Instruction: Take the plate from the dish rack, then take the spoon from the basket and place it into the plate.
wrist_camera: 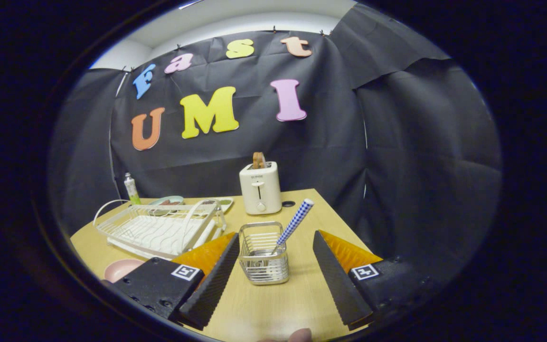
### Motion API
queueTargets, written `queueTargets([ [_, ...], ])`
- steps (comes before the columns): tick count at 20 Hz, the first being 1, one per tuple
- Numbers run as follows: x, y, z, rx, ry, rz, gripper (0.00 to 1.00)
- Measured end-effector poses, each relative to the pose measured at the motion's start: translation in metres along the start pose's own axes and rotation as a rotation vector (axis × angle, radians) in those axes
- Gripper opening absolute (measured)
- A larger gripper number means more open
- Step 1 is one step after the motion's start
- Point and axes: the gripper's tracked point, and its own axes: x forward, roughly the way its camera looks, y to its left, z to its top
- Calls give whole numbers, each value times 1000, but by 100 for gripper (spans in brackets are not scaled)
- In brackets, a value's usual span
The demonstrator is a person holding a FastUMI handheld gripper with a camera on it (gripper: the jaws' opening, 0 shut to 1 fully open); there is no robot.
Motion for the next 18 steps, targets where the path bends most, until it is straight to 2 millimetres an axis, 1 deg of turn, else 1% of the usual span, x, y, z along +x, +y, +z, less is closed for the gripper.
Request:
queueTargets([
  [3, 29, -5, 6, 29, 6, 19, 100],
  [4, 36, -6, 6, 47, 13, 30, 100],
  [6, 45, -11, 7, 81, 20, 38, 89],
  [7, 47, -10, 9, 99, 24, 53, 83],
  [8, 48, -9, 10, 114, 22, 65, 80],
  [9, 49, -9, 10, 119, 24, 70, 67],
  [10, 49, -9, 10, 119, 31, 71, 60],
  [12, 46, -8, 13, 131, 36, 73, 44],
  [13, 46, -5, 13, 140, 39, 83, 33],
  [14, 37, 1, 17, 150, 43, 96, 27],
  [15, 40, 8, 15, 156, 49, 107, 23],
  [18, 33, 20, 19, 164, 66, 117, 14],
])
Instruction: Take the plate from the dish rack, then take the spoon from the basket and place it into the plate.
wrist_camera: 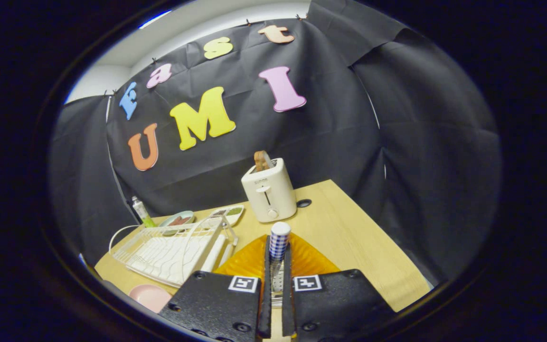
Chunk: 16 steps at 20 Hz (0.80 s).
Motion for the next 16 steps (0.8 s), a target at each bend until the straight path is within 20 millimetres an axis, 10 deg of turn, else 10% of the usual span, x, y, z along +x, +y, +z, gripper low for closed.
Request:
queueTargets([
  [6, -21, -1, 42, -14, -80, -98, 9],
  [11, -82, 26, 89, -18, -224, -141, 8],
  [16, -127, 85, 71, 8, -249, -109, 8],
])
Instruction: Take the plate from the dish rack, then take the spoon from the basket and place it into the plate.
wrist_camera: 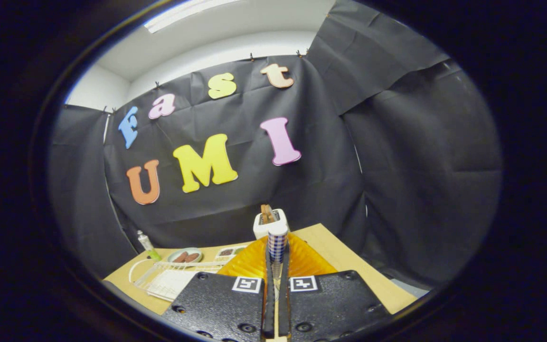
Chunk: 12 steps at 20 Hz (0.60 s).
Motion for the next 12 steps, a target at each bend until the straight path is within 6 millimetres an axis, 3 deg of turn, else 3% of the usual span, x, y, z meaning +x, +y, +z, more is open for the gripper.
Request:
queueTargets([
  [3, -25, 42, -32, 2, 35, 41, 8],
  [6, -39, 87, -74, 21, 88, 102, 8],
  [12, -46, 135, -158, 40, 167, 143, 8],
])
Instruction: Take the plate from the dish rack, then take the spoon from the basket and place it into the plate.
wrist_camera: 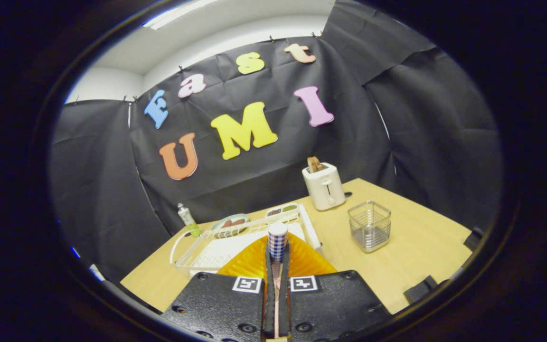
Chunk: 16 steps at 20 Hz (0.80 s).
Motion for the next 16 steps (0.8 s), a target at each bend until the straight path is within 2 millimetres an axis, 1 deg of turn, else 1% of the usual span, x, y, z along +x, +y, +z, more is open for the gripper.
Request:
queueTargets([
  [3, 11, 9, -25, 50, 19, -1, 8],
  [6, 25, 19, -43, 111, 33, -2, 8],
  [8, 28, 24, -53, 129, 40, -6, 8],
  [10, 29, 33, -68, 125, 62, 6, 9],
  [11, 31, 37, -73, 117, 69, 8, 11],
  [12, 34, 38, -75, 102, 58, 2, 13],
  [13, 33, 33, -75, 82, 56, -16, 17],
  [15, 34, 27, -72, 47, 30, -44, 22],
  [16, 29, 23, -66, 29, 10, -66, 24],
])
